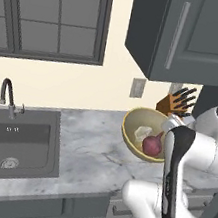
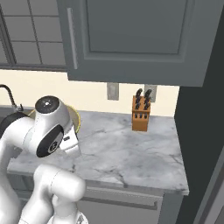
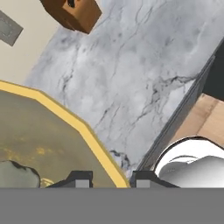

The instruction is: Place the bowl with the garlic and onion on the second highest shelf of the fridge. Place the bowl with the steak and chicken drumstick on the top shelf of the fridge.

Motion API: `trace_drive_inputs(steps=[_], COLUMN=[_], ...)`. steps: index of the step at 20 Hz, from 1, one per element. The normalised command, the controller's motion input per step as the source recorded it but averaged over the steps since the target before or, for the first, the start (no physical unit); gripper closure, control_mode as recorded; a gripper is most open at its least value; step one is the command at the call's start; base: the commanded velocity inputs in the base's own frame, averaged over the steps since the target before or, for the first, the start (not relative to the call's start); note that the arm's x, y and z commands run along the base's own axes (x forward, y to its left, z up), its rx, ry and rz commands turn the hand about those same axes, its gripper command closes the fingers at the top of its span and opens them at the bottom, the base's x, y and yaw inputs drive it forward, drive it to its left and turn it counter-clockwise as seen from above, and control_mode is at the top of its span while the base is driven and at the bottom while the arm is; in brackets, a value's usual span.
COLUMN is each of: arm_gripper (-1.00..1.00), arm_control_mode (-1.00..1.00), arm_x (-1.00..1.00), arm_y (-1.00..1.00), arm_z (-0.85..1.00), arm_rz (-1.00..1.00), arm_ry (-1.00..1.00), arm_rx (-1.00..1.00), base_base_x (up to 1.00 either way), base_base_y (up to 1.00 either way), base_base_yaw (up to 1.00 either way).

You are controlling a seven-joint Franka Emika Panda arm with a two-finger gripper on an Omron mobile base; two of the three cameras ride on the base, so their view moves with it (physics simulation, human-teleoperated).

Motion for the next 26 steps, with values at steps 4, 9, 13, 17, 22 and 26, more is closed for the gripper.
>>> trace_drive_inputs(steps=[4,9,13,17,22,26], arm_gripper=[1.0,1.0,1.0,1.0,1.0,1.0], arm_control_mode=[1.0,1.0,1.0,1.0,1.0,1.0], arm_x=[-0.06,0.0,0.0,0.0,0.0,0.0], arm_y=[0.0,0.0,0.0,0.0,0.0,0.0], arm_z=[0.0,0.0,0.0,0.0,0.0,0.0], arm_rz=[0.0,0.0,0.0,0.0,0.0,0.0], arm_ry=[0.0,0.0,0.0,0.0,0.0,0.0], arm_rx=[0.0,0.0,0.0,0.0,0.0,0.0], base_base_x=[-0.64,-1.0,-1.0,-0.1,0.5,0.61], base_base_y=[-0.29,-0.81,-0.99,-1.0,-1.0,-1.0], base_base_yaw=[0.02,0.01,0.0,-0.24,-0.28,-0.29])
